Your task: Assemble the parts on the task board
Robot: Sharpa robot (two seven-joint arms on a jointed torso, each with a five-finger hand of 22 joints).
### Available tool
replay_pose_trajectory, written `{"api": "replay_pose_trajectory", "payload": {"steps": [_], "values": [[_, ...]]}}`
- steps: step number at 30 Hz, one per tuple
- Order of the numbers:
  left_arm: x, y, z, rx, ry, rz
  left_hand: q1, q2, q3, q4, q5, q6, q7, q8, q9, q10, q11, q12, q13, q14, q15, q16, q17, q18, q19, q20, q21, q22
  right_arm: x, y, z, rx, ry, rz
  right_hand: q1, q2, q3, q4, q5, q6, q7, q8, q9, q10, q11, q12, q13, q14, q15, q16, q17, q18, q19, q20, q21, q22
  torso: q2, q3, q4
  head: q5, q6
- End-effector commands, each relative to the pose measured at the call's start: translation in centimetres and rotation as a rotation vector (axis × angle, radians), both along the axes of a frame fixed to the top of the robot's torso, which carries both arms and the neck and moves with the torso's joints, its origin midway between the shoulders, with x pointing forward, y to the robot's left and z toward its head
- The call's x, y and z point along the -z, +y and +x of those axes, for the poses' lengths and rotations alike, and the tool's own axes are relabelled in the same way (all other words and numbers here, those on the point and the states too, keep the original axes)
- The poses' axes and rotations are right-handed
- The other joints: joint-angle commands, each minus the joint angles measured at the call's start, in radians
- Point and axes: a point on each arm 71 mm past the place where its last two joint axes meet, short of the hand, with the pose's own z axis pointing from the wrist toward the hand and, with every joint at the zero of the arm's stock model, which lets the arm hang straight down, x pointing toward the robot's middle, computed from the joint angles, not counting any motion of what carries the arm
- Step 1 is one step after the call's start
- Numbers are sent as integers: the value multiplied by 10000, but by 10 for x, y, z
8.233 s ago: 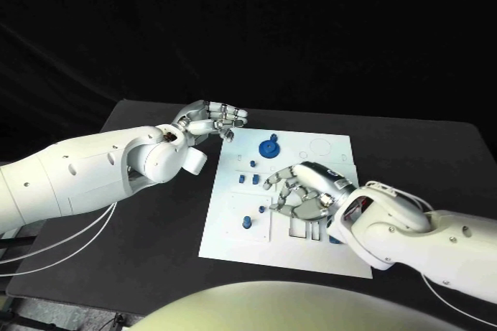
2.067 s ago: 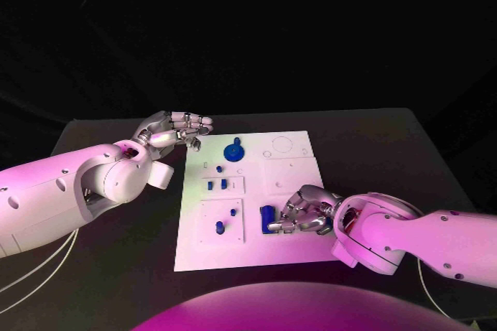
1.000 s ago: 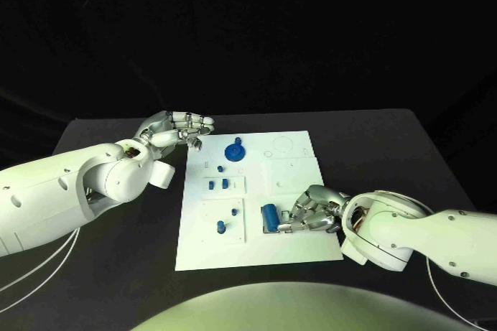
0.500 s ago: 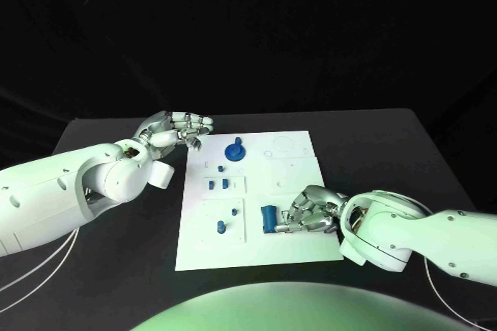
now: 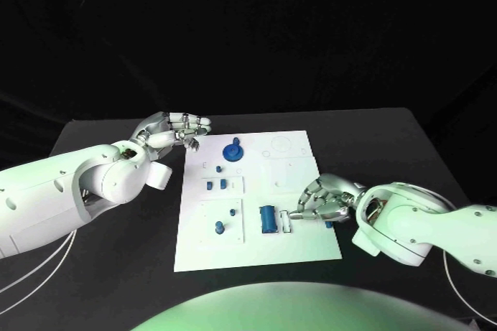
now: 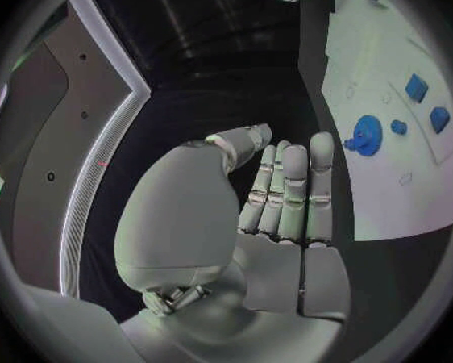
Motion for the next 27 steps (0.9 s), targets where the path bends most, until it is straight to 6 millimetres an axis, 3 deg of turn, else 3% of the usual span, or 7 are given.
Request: {"api": "replay_pose_trajectory", "payload": {"steps": [1, 5, 9, 13, 27], "values": [[-1, -2, -1, 105, -70, -88, -98, 23, -20, 18, 39, -77, 18, 48, -15, -70, -13, 40, -13, -67, 6, 31, 0, 152, -26, 51, -44, -13, -12, -12, 3, 52, -1248, -111, 228, -44, 65, 5, 5, -182, 89, -201, -54, 980, 102, -46, 2524, 943, 133, -42, 2159, -3, 64, 105, -47, 1631, -4, -23, -5, -138, 1], [-1, -1, -1, 95, -88, -95, -98, 23, -20, 18, 39, -77, 18, 48, -15, -70, -13, 40, -13, -67, 6, 31, 0, 152, -26, 51, -44, -13, -16, -25, 2, 102, -1706, -618, 366, -49, 92, -10, 7, -197, 118, -291, -80, 976, 130, -59, 2518, 941, 162, -46, 2148, -5, 67, 134, -42, 1638, -10, -33, -78, -168, 1], [-1, -3, -1, 114, -100, -112, -98, 23, -20, 18, 39, -77, 18, 48, -15, -70, -13, 40, -13, -67, 6, 31, 0, 152, -26, 51, -44, -13, -14, -40, -3, 146, -2120, -1425, 399, -53, 96, -1, 5, -203, 132, -332, -96, 960, 141, -109, 2494, 931, 171, -60, 2103, 3, 55, 144, -88, 1626, -38, -38, -94, -271, 1], [-1, -4, -1, 141, -94, -124, -89, 31, -12, 11, 40, -83, 18, 56, -16, -75, -13, 54, -12, -76, 6, 35, -13, 153, -26, 52, -45, -15, -9, -47, -8, 128, -2273, -1973, 389, -100, 55, 61, -2, -33, 116, -354, -105, 896, 140, -313, 2394, 906, 182, -97, 1991, 38, -1, 169, -278, 1576, -62, -49, -118, -282, 1], [0, -4, -1, 163, -71, -130, -89, 31, -12, 11, 40, -83, 18, 56, -16, -75, -13, 54, -12, -76, 6, 35, -13, 153, -26, 52, -45, -15, 9, -50, -17, 178, -2349, -2772, 220, -188, -66, 115, 0, 412, -13, -263, 5, 860, 34, -440, 2332, 888, 103, -132, 1911, 62, -25, 135, -400, 1551, -41, -40, -101, -281, 1]]}}
